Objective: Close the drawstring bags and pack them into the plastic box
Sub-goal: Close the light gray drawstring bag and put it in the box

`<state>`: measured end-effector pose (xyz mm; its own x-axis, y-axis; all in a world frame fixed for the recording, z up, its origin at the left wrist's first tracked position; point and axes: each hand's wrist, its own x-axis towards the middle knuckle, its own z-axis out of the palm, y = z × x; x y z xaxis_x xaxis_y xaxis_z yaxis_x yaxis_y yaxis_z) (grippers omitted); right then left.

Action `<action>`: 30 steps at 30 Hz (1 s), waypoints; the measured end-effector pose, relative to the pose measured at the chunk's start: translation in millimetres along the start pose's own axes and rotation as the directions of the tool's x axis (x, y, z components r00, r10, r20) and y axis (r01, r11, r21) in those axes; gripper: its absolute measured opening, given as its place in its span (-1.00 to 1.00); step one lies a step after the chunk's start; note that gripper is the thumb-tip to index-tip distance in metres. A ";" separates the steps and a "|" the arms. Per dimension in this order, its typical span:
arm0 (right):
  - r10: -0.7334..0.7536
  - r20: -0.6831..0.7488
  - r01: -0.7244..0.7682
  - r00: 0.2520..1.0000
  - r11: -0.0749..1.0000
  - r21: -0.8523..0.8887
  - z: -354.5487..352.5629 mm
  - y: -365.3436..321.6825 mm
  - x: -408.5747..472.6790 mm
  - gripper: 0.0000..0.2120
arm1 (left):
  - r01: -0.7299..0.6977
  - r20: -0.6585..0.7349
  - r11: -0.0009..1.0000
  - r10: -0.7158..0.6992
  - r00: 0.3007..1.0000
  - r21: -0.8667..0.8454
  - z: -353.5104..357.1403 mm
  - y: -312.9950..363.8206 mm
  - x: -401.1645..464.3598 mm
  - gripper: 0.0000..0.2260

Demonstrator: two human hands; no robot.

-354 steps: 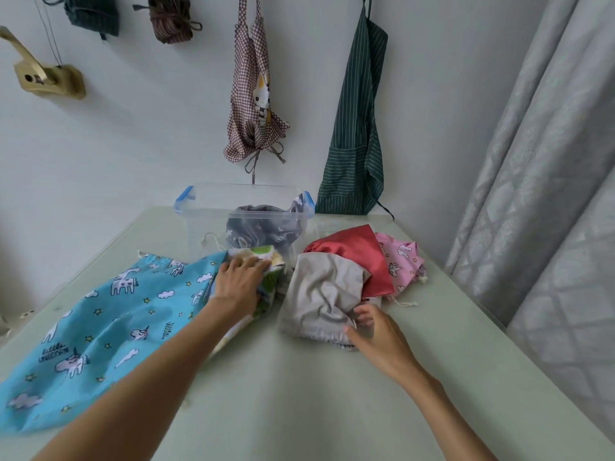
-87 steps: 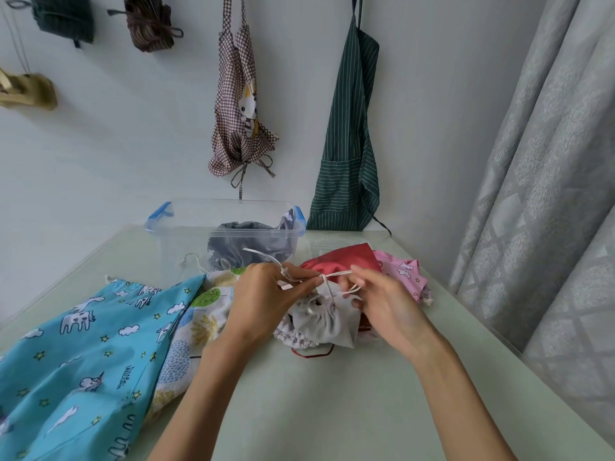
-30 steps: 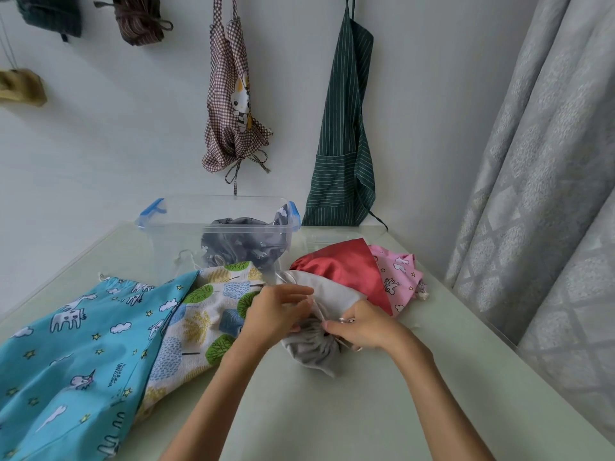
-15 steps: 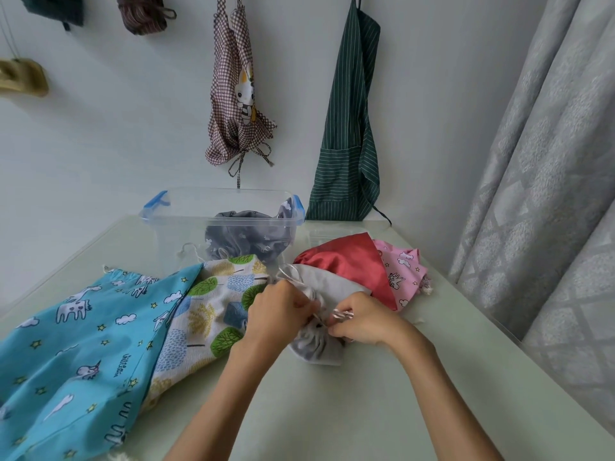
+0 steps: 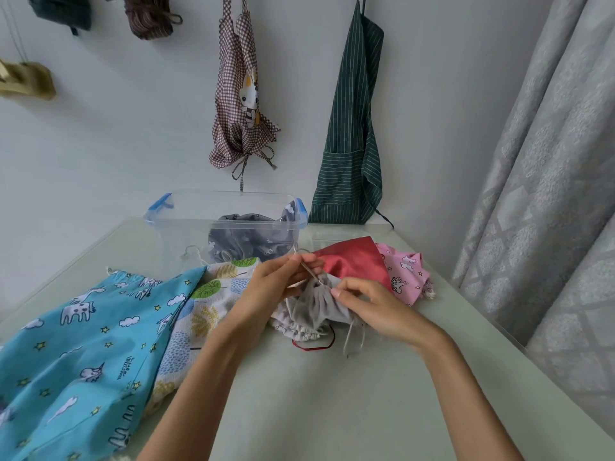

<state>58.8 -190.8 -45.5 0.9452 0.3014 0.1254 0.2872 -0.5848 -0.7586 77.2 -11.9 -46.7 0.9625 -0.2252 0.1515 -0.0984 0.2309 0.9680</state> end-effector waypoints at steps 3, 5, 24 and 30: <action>-0.041 0.028 0.041 0.999 0.999 0.011 -2.8 -1.0 -2.8 -0.76 | 0.052 0.059 0.992 -0.046 0.997 -0.117 0.0 4.8 -1.0 -0.76; -0.059 -0.002 0.059 0.998 0.998 0.014 -2.8 0.7 -1.9 -0.78 | 0.085 0.074 0.980 -0.073 0.995 -0.180 1.6 5.4 -1.7 -0.76; 0.189 0.121 -0.200 0.974 0.976 0.084 -27.5 -10.0 -19.3 -0.60 | -0.092 0.250 0.758 -0.096 0.964 0.646 2.9 0.1 -6.9 -0.80; 0.139 -0.132 -0.103 0.981 0.963 0.249 -32.9 -23.5 -17.2 -0.58 | -0.068 0.382 0.623 -0.386 0.840 0.780 22.2 -0.1 -13.3 -0.78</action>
<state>40.9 -207.0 -8.8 0.9882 0.1147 0.1017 0.1401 -0.4066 -0.9028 58.8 -30.0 -44.4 0.7495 -0.6397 -0.1705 -0.3238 -0.5788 0.7484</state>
